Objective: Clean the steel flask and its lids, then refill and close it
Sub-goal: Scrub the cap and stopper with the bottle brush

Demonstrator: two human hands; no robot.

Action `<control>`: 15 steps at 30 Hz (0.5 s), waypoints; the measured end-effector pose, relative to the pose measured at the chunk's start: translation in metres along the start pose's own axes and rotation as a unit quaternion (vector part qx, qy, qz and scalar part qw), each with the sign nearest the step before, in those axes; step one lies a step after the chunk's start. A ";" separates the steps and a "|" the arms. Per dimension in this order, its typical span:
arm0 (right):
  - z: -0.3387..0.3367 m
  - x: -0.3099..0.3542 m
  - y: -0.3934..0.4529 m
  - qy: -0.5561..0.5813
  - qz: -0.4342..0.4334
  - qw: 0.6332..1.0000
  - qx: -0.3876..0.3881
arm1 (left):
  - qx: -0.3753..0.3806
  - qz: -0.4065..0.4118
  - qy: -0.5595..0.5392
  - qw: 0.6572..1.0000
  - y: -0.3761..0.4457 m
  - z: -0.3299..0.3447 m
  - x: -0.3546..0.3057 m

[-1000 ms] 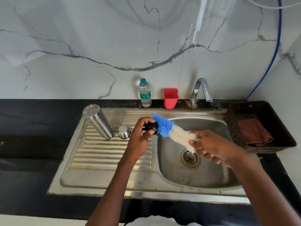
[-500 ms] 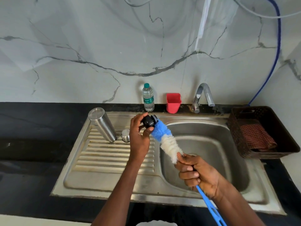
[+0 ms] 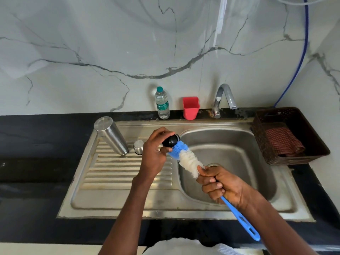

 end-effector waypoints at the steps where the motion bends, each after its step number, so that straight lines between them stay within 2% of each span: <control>1: 0.000 -0.001 -0.001 -0.014 -0.002 1.000 -0.012 | -0.007 -0.004 0.009 1.000 -0.001 -0.002 0.004; 5: 0.005 -0.003 -0.007 -0.047 0.000 0.996 -0.072 | -0.006 0.003 0.019 1.000 -0.005 -0.001 0.000; 8: 0.005 -0.001 -0.008 -0.028 -0.006 0.997 -0.076 | 0.000 0.013 0.027 1.000 -0.009 0.005 -0.002; 12: 0.013 0.000 -0.010 -0.091 -0.019 0.990 -0.107 | -0.007 0.003 0.043 0.999 -0.007 0.000 0.003; 15: 0.013 0.001 -0.009 -0.052 -0.015 0.993 -0.104 | 0.009 0.021 0.072 0.997 -0.007 0.007 -0.001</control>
Point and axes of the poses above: each hand's wrist, its own y-axis towards the middle knuckle, its own z-axis out of the palm, x = y × z, the point moved 4 cm from there along y, towards the middle knuckle, and after that the axes turned 5 degrees about -y, right-handed, at the moved point
